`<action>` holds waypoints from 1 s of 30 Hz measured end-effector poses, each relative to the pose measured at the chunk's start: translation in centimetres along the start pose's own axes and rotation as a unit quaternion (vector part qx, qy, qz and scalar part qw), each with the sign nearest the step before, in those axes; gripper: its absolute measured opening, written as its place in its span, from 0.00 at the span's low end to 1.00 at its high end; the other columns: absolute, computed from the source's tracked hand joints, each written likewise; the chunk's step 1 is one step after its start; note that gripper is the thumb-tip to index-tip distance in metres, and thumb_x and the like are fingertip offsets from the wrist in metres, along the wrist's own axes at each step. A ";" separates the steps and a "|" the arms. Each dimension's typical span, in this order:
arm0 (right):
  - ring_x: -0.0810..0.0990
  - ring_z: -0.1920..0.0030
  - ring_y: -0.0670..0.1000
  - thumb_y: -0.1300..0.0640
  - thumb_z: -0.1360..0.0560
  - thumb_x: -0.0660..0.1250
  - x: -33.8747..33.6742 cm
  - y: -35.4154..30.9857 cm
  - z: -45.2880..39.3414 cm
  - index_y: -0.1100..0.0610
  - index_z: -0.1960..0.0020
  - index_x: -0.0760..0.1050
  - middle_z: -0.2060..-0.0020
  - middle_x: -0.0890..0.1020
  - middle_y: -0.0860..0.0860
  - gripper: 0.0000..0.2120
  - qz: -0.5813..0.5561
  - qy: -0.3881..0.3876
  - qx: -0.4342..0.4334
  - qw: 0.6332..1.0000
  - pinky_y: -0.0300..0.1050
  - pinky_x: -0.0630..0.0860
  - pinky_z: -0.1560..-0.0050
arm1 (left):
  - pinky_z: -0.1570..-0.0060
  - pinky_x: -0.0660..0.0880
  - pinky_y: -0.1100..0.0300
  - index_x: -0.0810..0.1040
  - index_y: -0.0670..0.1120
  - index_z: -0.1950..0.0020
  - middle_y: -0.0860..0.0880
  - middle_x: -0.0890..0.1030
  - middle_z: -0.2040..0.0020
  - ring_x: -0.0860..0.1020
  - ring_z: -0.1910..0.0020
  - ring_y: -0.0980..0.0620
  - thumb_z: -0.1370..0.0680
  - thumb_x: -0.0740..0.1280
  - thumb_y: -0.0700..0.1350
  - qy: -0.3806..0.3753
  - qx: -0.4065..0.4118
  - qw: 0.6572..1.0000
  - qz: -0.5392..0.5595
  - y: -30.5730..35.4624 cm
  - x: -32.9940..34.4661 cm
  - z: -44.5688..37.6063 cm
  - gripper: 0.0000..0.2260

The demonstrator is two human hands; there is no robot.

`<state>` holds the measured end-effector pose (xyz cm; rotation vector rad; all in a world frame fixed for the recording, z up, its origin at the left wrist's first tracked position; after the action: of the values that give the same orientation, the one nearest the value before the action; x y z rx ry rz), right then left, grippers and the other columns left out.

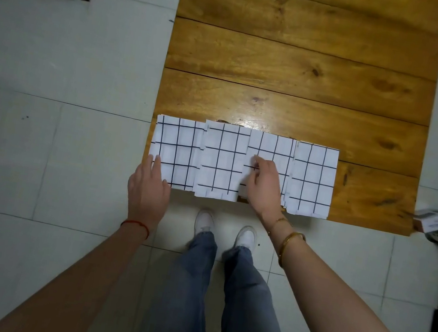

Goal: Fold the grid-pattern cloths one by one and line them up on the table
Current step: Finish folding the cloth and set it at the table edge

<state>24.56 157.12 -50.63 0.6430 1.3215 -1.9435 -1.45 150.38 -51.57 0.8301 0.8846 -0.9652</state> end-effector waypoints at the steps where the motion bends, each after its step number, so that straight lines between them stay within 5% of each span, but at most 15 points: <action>1: 0.72 0.40 0.58 0.65 0.21 0.56 0.5 0.2 0.2 0.64 0.32 0.69 0.41 0.73 0.60 0.18 -0.002 -0.017 -0.003 1.000 0.45 0.68 0.39 | 0.34 0.67 0.45 0.62 0.39 0.25 0.39 0.64 0.26 0.67 0.31 0.41 0.22 0.60 0.40 -0.005 -0.002 1.000 -0.002 0.0 0.1 0.0 0.25; 13: 0.70 0.38 0.57 0.62 0.21 0.56 3.1 -0.2 0.6 0.63 0.30 0.67 0.37 0.71 0.59 0.19 -0.006 -0.070 -0.004 0.997 0.46 0.69 0.38 | 0.35 0.67 0.44 0.62 0.40 0.25 0.39 0.63 0.25 0.66 0.30 0.40 0.21 0.60 0.40 -0.037 0.005 0.999 -0.038 -0.2 0.5 -0.2 0.24; 24: 0.71 0.40 0.57 0.65 0.22 0.56 -7.3 8.0 1.6 0.62 0.33 0.70 0.40 0.73 0.60 0.17 0.028 0.103 0.053 0.993 0.44 0.67 0.41 | 0.27 0.59 0.52 0.58 0.44 0.23 0.45 0.61 0.23 0.61 0.26 0.47 0.20 0.57 0.39 -0.009 0.139 0.990 -0.014 14.1 0.9 1.8 0.25; 30: 0.67 0.36 0.60 0.64 0.23 0.57 -10.4 13.6 2.7 0.60 0.32 0.67 0.36 0.72 0.60 0.19 0.087 0.103 0.089 0.987 0.52 0.65 0.36 | 0.28 0.60 0.55 0.56 0.42 0.22 0.45 0.59 0.23 0.60 0.26 0.48 0.20 0.56 0.38 -0.040 0.144 0.989 0.016 18.8 3.8 2.5 0.25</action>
<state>41.61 154.05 -50.24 1.0371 1.1757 -1.9038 17.63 153.35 -50.42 1.0407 0.6687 -1.1060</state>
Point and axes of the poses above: each hand's wrist, its own z-axis away from the middle knuckle, its own x-axis out of the palm, y = z × x, the point moved 9 cm from there along -z, towards the middle knuckle
